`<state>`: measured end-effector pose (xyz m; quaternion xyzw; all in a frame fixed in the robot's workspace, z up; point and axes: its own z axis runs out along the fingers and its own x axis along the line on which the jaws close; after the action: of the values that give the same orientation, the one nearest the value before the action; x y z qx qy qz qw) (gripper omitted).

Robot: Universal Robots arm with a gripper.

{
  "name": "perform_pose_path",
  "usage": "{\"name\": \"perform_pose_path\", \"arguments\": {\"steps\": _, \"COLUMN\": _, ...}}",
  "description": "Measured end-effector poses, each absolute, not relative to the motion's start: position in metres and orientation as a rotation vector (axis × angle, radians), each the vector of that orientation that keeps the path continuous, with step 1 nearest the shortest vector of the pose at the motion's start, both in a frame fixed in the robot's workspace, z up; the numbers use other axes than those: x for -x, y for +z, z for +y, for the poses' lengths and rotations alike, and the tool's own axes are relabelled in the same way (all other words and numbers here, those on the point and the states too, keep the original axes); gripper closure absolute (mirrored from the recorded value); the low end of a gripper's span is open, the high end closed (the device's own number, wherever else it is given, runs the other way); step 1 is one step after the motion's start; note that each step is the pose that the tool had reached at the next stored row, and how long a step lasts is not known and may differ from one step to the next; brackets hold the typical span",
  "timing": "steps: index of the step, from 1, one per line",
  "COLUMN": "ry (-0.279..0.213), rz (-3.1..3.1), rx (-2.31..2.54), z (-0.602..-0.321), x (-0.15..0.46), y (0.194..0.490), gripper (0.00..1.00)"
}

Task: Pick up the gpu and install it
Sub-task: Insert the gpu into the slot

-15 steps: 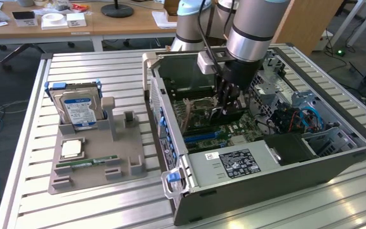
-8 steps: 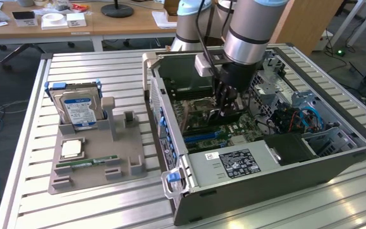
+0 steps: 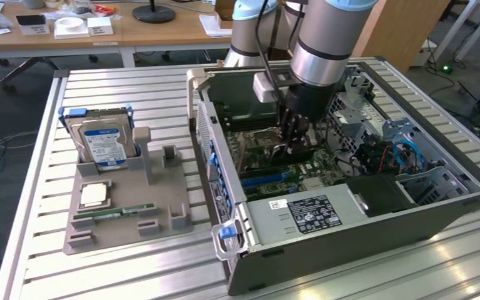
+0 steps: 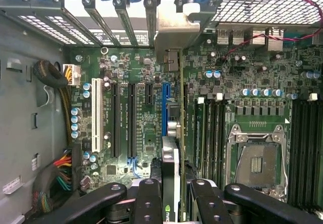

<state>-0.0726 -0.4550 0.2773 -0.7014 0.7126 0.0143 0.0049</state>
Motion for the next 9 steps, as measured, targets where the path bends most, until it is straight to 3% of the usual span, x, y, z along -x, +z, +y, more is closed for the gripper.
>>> {"name": "perform_pose_path", "arguments": {"steps": 9, "ry": 0.044, "rz": 2.230, "rx": 2.199, "z": -0.4551, "x": 0.0738, "y": 0.2734, "gripper": 0.73}}
